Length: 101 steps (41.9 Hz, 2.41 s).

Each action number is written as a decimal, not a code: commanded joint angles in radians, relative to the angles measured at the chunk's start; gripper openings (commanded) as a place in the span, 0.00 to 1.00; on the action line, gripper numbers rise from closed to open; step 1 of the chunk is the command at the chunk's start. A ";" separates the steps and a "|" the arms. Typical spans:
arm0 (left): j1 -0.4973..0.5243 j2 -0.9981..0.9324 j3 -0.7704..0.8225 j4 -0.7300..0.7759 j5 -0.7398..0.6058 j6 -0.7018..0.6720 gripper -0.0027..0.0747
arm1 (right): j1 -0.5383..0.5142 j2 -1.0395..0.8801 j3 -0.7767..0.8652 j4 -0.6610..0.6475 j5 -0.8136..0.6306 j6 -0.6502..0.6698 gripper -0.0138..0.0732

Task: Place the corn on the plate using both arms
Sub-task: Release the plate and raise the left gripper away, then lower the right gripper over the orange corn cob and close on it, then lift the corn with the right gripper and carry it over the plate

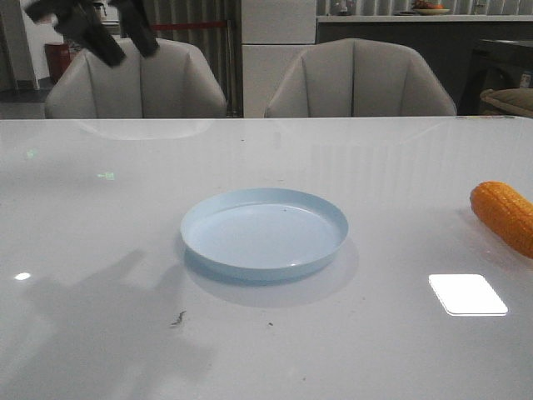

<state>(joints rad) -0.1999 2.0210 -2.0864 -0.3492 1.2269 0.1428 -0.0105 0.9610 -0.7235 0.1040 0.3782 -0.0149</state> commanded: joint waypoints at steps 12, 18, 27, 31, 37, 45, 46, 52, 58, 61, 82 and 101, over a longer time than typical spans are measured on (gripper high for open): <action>0.046 -0.552 0.290 0.299 -0.291 -0.038 0.53 | 0.000 -0.009 -0.032 0.004 -0.050 -0.005 0.64; 0.121 -0.784 0.727 0.295 -0.553 -0.062 0.53 | 0.000 -0.009 -0.032 0.004 0.016 -0.005 0.64; 0.169 -1.097 1.214 0.264 -0.805 -0.062 0.53 | 0.000 0.007 -0.047 0.005 0.085 -0.005 0.64; 0.169 -1.188 1.293 0.263 -0.768 -0.062 0.53 | 0.000 0.067 -0.112 0.005 0.135 -0.005 0.64; 0.169 -1.257 1.310 0.263 -0.701 -0.062 0.53 | 0.000 0.213 -0.283 0.005 0.232 -0.005 0.73; 0.169 -1.265 1.310 0.263 -0.695 -0.062 0.53 | 0.000 0.477 -0.540 -0.002 0.333 -0.005 0.86; 0.169 -1.265 1.310 0.263 -0.695 -0.062 0.53 | 0.000 0.504 -0.572 -0.007 0.345 -0.005 0.85; 0.169 -1.265 1.310 0.250 -0.693 -0.062 0.53 | -0.002 0.681 -0.689 -0.014 0.412 -0.004 0.85; 0.169 -1.265 1.310 0.248 -0.659 -0.062 0.53 | -0.008 0.822 -0.752 -0.014 0.479 0.001 0.85; 0.169 -1.265 1.310 0.248 -0.652 -0.062 0.53 | -0.008 0.873 -0.761 -0.013 0.501 0.001 0.85; 0.169 -1.265 1.310 0.248 -0.639 -0.062 0.53 | -0.008 0.996 -0.759 -0.015 0.495 0.000 0.67; 0.169 -1.265 1.310 0.248 -0.639 -0.062 0.53 | 0.124 1.000 -1.045 0.183 0.640 -0.199 0.54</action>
<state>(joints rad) -0.0339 0.7617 -0.7475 -0.0874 0.6504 0.0902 0.0586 2.0253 -1.6578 0.2014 0.9955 -0.1828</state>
